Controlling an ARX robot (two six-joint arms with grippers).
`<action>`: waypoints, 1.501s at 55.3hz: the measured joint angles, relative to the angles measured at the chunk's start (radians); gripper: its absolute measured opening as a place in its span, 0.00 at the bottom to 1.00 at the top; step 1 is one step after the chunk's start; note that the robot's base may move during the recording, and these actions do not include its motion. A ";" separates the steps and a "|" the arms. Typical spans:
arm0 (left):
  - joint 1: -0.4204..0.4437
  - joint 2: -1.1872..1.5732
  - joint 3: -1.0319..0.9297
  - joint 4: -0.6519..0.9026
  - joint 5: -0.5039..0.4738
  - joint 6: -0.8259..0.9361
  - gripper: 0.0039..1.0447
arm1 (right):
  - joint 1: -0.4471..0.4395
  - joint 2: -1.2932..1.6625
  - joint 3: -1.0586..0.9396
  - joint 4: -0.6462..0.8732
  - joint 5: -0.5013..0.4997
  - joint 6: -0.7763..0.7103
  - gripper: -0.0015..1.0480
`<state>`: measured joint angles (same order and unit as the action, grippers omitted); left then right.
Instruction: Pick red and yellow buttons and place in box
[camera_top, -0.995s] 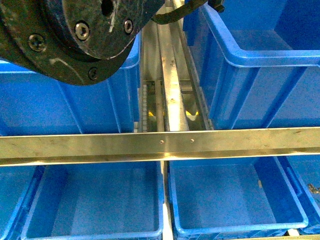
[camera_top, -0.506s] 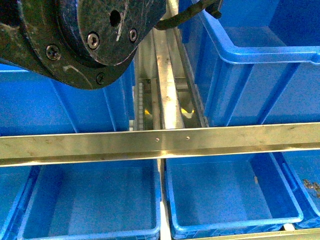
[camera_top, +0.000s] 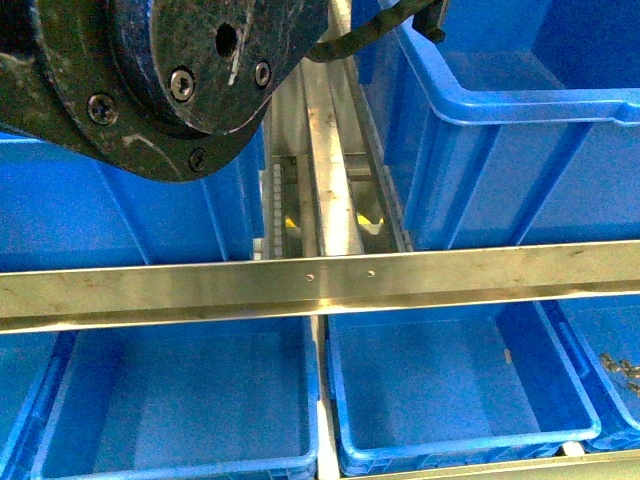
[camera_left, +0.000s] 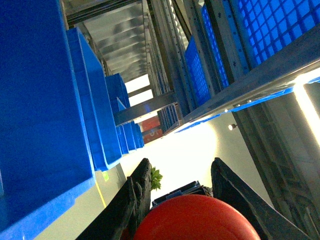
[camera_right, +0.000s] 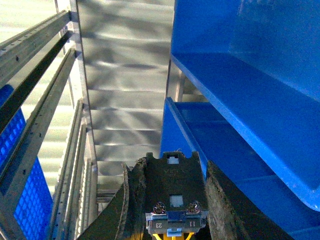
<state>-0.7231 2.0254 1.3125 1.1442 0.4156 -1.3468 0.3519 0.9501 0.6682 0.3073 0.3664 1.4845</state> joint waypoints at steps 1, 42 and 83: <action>0.000 0.000 0.000 -0.001 0.000 0.000 0.29 | -0.002 -0.002 -0.002 -0.001 -0.002 0.000 0.25; 0.096 -0.189 -0.170 -0.013 -0.066 0.100 0.93 | -0.109 0.016 -0.006 0.061 0.013 -0.115 0.24; 0.552 -1.487 -0.786 -1.122 -0.507 1.098 0.63 | -0.081 0.207 0.113 0.194 0.091 -0.612 0.24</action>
<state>-0.1707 0.5388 0.5266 0.0219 -0.0917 -0.2485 0.2710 1.1568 0.7811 0.5011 0.4576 0.8730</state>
